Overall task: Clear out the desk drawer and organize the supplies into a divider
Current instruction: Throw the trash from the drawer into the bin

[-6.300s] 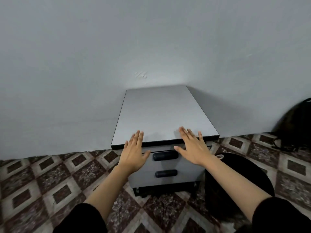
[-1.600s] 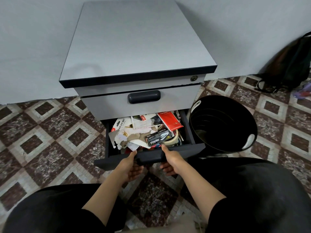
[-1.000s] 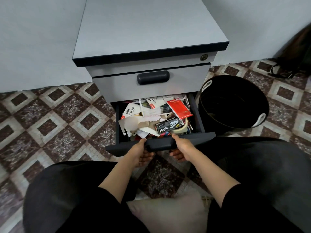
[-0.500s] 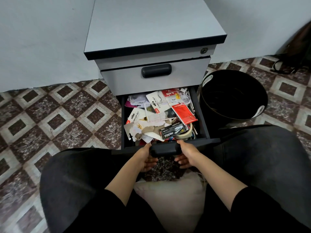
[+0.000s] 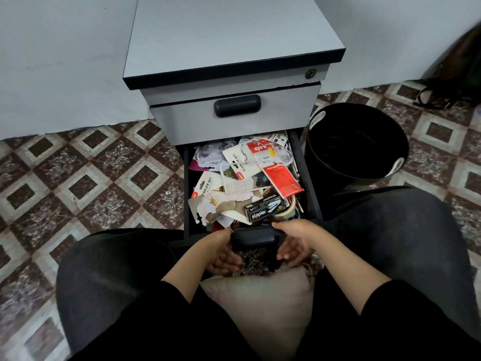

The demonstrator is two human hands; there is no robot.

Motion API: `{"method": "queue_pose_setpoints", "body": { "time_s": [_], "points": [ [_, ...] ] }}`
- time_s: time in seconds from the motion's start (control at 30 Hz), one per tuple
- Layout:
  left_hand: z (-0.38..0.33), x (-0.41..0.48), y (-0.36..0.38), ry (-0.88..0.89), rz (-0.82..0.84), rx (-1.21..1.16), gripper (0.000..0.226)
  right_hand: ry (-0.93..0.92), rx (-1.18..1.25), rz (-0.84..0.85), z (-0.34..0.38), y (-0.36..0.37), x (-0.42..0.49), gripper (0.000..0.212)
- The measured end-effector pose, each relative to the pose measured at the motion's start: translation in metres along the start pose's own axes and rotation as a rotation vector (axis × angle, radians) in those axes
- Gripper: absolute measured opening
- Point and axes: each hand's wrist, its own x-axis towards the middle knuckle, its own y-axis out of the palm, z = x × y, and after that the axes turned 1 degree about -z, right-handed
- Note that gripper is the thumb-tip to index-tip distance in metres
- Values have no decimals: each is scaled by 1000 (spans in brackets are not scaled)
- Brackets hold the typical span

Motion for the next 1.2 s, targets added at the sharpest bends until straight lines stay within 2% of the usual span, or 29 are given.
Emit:
{"method": "queue_pose_setpoints", "body": {
  "time_s": [0.1,0.2,0.37,0.43,0.53,0.57,0.67,0.83,0.93,1.0,1.1,1.2],
  "points": [
    [-10,-10,-5,53,105,238,78,-82,-106,-26,10,-24,-9,66],
    [-21,-15,-10,206,80,273,67,-264,-39,-132,22,-37,-14,45],
    [-41,-7,-39,646,-256,46,33,-559,53,-465,47,-52,-10,21],
    [-48,-5,-52,740,-377,-17,27,-629,-19,-592,54,-55,-5,16],
    [-57,-2,-65,809,-562,56,18,-652,-155,-706,61,-56,4,14],
    [-61,-1,-67,816,-609,87,15,-646,-189,-713,64,-57,7,17],
    [-74,3,-71,823,-696,161,19,-626,-333,-655,74,-60,19,49],
    [-91,10,-71,854,-753,294,27,-528,-308,-596,82,-60,39,66],
    [-103,15,-66,848,-735,465,47,-497,-357,-607,78,-57,45,82],
    [-110,20,-63,825,-691,519,62,-489,-383,-659,77,-56,50,83],
    [-117,23,-59,828,-676,449,69,-502,-367,-683,76,-57,52,81],
    [-118,22,-56,825,-646,186,70,-531,-346,-649,76,-60,50,89]
  ]
}}
